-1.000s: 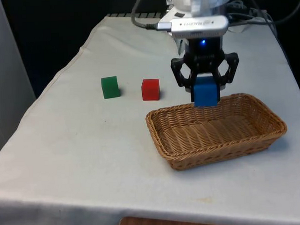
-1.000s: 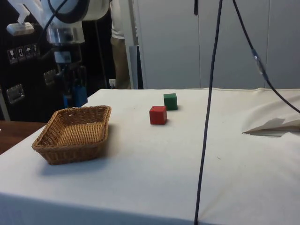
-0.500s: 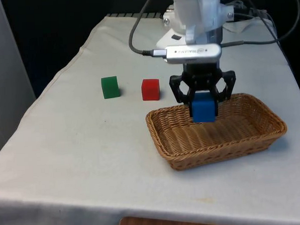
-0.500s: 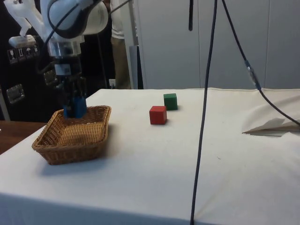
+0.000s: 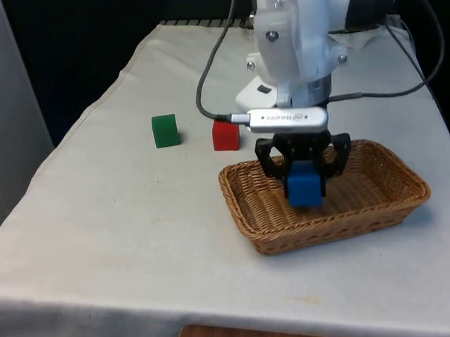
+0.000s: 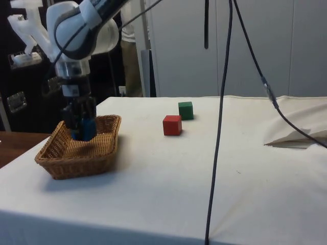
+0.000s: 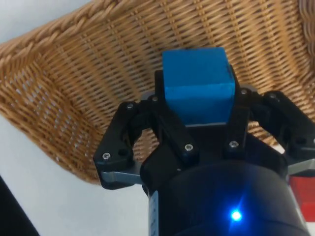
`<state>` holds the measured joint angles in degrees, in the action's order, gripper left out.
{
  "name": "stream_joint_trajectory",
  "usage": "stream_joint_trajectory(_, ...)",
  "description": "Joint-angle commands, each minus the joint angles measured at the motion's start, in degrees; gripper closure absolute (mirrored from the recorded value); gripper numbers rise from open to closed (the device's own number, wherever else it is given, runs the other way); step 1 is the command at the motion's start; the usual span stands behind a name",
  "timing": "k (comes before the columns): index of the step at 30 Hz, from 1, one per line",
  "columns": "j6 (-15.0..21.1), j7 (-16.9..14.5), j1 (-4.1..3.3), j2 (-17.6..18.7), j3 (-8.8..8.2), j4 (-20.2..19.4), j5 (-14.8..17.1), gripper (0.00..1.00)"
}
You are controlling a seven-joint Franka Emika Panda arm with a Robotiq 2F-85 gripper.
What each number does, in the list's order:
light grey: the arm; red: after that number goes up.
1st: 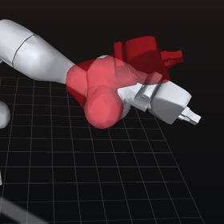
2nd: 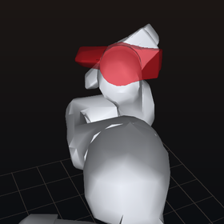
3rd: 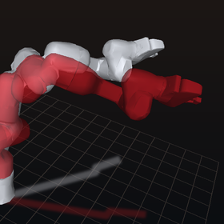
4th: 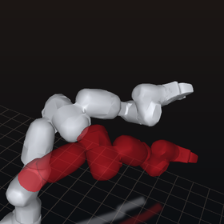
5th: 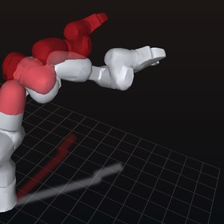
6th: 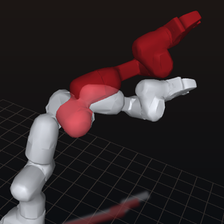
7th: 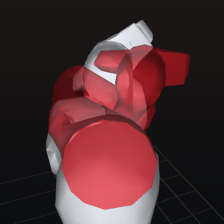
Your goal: Pick up the blue cube and place it into the basket.
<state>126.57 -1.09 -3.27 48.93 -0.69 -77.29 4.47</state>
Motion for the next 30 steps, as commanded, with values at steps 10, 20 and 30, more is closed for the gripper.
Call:
stream_joint_trajectory(10,1.8,0.5,0.11,2.8,0.17,0.7,0.8,1.00)
stream_joint_trajectory(20,1.6,0.5,0.06,2.9,0.00,1.0,0.6,0.35)
stream_joint_trajectory(30,1.9,0.4,0.00,2.7,0.00,0.7,0.5,0.00)
